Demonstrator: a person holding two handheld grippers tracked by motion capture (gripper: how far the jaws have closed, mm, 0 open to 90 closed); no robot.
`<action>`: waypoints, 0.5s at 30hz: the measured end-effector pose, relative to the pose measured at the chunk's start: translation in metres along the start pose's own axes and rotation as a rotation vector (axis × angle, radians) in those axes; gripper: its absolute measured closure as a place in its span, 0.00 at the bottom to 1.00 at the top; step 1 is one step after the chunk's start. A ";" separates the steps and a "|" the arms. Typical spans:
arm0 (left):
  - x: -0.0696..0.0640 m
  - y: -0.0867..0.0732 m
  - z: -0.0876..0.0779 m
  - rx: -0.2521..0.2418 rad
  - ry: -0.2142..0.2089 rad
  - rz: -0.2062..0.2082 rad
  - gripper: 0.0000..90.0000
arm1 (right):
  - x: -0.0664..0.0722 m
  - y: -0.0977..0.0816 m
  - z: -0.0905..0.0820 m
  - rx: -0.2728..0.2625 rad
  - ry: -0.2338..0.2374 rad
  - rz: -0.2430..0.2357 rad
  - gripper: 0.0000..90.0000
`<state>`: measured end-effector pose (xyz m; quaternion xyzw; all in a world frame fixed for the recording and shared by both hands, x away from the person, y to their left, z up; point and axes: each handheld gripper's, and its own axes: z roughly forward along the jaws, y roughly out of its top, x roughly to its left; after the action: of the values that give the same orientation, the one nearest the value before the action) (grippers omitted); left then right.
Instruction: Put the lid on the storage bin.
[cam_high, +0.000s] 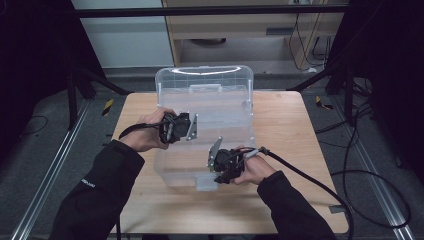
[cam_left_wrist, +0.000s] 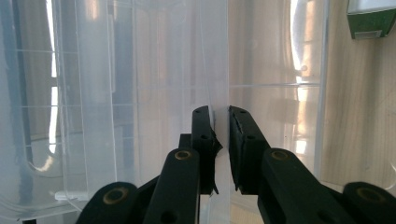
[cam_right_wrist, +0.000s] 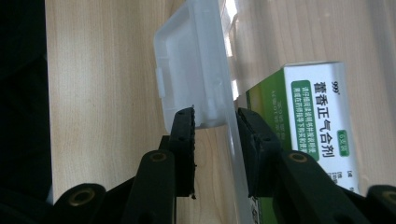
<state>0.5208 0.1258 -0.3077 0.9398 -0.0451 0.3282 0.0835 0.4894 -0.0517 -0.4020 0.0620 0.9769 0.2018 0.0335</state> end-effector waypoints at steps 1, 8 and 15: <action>-0.001 0.000 0.000 0.000 -0.002 -0.001 0.90 | 0.000 0.000 0.000 -0.001 -0.002 0.001 0.76; -0.006 0.000 -0.002 -0.002 -0.008 -0.010 0.90 | 0.001 0.000 0.000 0.001 -0.008 0.005 0.76; -0.009 -0.001 -0.004 -0.001 -0.016 -0.010 0.89 | 0.004 0.000 -0.001 0.001 -0.024 0.002 0.75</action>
<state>0.5110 0.1277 -0.3104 0.9425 -0.0412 0.3204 0.0853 0.4856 -0.0515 -0.4014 0.0651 0.9765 0.2005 0.0450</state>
